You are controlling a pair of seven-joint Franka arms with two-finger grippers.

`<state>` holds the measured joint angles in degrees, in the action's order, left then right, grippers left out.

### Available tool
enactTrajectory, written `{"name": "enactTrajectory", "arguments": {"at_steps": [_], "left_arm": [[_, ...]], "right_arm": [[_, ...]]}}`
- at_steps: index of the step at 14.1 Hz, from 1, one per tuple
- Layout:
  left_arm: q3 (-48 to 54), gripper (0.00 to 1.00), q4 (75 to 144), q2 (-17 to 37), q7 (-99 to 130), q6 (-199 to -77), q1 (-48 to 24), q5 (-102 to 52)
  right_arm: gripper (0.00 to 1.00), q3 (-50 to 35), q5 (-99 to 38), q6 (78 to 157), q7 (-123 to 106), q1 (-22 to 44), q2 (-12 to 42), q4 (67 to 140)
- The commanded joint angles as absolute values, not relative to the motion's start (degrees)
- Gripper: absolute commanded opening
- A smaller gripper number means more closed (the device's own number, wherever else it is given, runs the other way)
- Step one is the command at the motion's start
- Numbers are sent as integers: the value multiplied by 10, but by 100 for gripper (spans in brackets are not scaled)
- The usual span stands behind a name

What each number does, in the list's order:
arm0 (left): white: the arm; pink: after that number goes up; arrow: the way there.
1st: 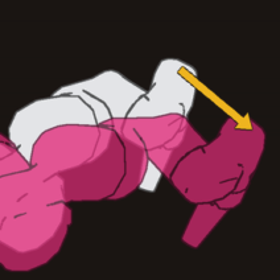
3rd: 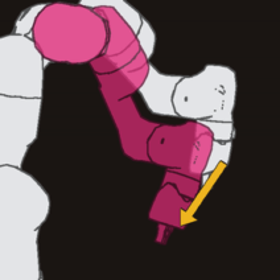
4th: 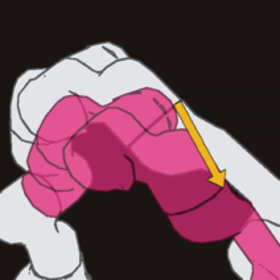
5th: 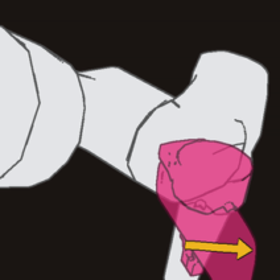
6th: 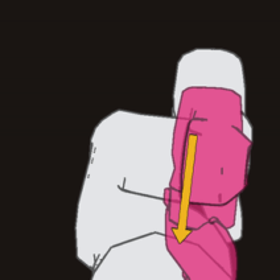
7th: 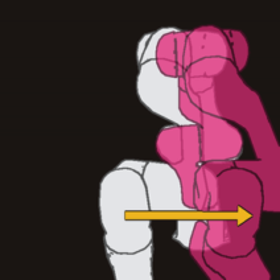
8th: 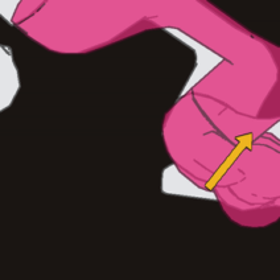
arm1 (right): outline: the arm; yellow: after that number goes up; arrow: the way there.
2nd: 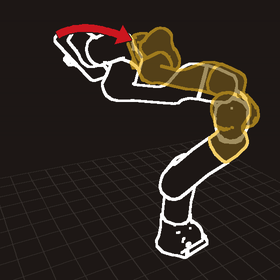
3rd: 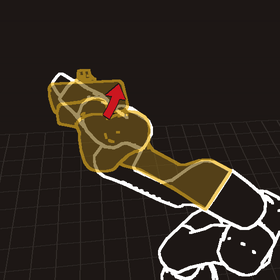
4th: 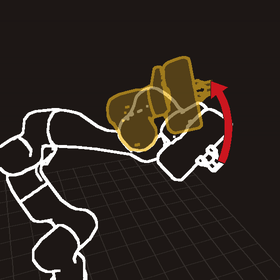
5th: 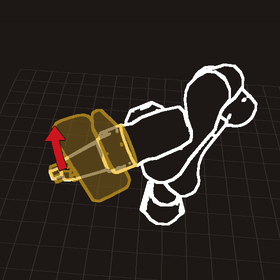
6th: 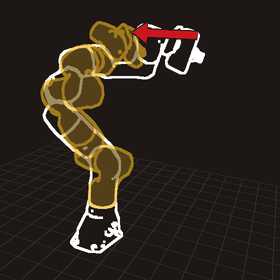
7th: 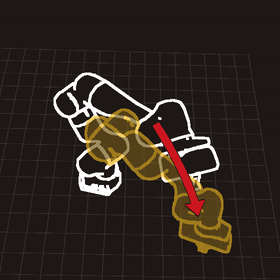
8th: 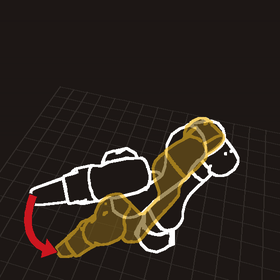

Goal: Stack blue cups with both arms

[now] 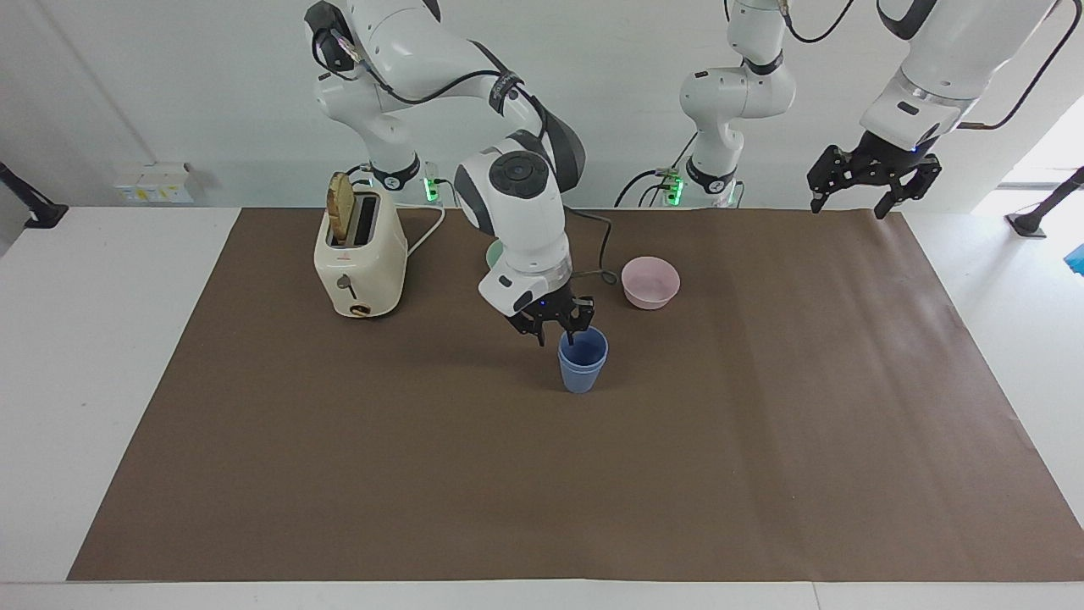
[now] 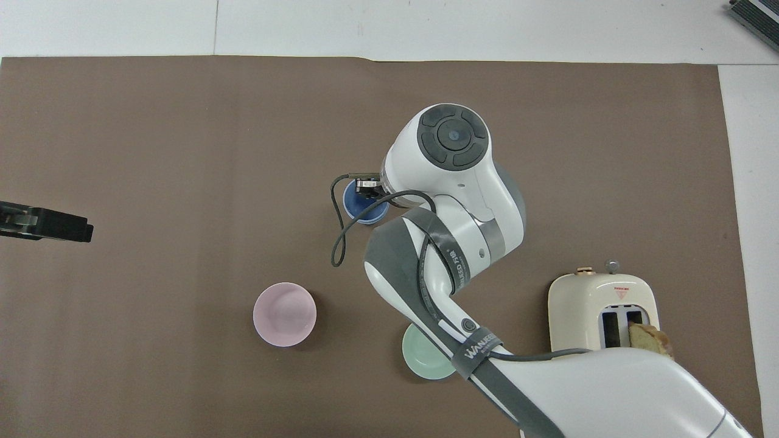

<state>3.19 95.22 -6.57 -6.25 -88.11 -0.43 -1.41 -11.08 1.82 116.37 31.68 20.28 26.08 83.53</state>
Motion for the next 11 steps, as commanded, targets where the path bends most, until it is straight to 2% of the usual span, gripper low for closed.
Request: {"name": "enactTrajectory", "arguments": {"at_steps": [1, 3, 11], "left_arm": [[35, 100, 950, -68, -58, -873, 2, -17], [35, 100, 950, -68, -58, -873, 2, -17], [35, 100, 950, -68, -58, -873, 2, -17]], "right_arm": [[100, -111, 72, 1129, 236, 183, 219, 839], [100, -115, 73, 1089, 208, 130, 193, 839], [100, -111, 45, 977, 82, 15, 105, 839]]}}
